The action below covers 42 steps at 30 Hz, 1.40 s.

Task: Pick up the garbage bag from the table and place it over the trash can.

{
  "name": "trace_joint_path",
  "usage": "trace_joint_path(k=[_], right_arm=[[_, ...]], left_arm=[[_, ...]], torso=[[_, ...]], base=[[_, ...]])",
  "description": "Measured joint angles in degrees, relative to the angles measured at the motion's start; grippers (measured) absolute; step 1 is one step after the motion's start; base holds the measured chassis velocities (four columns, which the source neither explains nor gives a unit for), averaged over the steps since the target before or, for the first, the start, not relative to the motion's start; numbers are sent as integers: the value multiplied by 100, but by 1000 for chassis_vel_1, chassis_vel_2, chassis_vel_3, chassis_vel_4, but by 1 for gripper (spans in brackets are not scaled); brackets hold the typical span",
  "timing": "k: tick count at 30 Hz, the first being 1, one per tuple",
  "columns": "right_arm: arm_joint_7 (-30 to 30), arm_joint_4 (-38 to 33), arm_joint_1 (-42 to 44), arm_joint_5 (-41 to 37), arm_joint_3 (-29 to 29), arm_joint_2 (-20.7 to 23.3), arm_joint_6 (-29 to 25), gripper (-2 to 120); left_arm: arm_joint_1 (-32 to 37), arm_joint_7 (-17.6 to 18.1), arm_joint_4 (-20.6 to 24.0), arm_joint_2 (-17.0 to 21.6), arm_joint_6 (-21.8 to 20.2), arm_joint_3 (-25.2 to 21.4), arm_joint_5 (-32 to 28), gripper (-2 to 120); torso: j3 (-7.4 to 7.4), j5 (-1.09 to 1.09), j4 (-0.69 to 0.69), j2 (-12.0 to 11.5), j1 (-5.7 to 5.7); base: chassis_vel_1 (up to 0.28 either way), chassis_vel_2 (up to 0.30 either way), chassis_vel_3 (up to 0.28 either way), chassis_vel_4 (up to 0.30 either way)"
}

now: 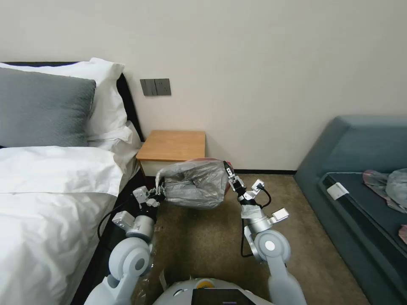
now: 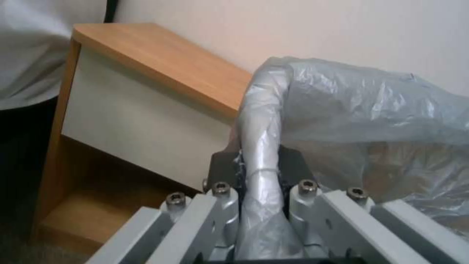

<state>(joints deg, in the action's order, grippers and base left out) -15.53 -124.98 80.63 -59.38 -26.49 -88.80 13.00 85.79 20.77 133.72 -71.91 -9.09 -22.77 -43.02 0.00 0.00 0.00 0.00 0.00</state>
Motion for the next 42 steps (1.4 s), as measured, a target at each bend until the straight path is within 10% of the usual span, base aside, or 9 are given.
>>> trace_joint_path(k=[16,42], right_arm=[[183,-6,-87,-187,-49,297,-10,0],[179,866,-680,-2,-91,674,-5,0]], left_arm=[[15,20,31,-4,-7,19,-6,7],[97,-36,338,-33,-12,-43,-858,7]], torso=[[0,0,0,0,0],[0,0,0,0,0]], base=[[0,0,0,0],[0,0,0,0]])
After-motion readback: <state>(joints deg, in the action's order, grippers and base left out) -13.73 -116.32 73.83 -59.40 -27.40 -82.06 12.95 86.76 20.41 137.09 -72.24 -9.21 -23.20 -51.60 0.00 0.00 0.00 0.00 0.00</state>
